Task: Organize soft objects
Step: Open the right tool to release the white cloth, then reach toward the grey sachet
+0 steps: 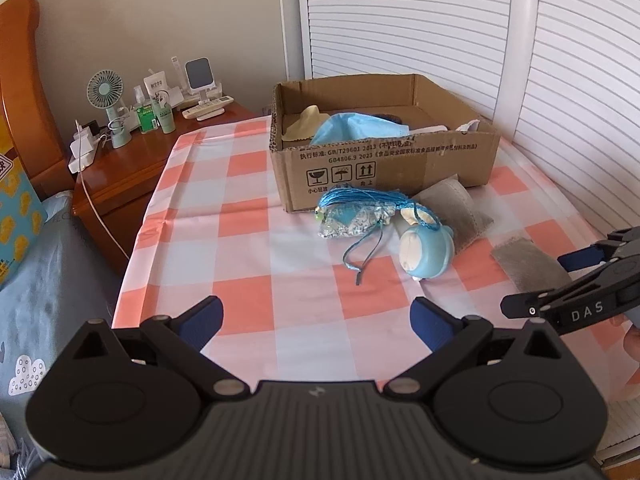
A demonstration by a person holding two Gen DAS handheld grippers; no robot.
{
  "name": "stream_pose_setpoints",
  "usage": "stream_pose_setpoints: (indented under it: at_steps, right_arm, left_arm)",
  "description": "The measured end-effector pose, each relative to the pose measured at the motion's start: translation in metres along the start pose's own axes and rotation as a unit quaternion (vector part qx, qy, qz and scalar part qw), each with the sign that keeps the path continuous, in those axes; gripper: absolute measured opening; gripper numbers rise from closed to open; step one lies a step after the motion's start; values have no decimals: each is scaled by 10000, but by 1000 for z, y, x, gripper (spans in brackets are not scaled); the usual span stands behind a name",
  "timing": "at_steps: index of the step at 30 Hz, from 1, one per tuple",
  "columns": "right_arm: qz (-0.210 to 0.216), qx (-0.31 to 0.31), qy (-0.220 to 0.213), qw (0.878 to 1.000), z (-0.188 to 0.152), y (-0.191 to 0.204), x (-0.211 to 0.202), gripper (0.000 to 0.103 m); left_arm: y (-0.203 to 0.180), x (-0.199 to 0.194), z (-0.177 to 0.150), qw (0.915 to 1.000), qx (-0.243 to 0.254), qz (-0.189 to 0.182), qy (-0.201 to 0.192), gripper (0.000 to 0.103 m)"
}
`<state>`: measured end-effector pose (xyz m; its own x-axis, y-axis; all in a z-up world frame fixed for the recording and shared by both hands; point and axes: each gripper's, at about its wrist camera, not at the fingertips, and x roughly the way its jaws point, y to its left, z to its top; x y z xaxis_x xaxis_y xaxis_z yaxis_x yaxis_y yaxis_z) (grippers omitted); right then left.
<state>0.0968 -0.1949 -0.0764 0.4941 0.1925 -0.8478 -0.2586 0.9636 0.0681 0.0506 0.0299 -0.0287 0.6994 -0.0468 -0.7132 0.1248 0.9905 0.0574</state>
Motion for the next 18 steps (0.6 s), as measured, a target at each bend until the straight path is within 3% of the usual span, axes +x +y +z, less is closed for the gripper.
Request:
stream_pose_setpoints:
  at_steps: [7, 18]
  right_arm:
    - [-534, -347, -82, 9979, -5, 3, 10, 103]
    - [-480, -496, -175, 9975, -12, -9, 4, 103]
  left_arm:
    - [-7, 9, 2, 9999, 81, -75, 85, 100]
    - [-32, 41, 15, 9987, 228, -363, 265, 100]
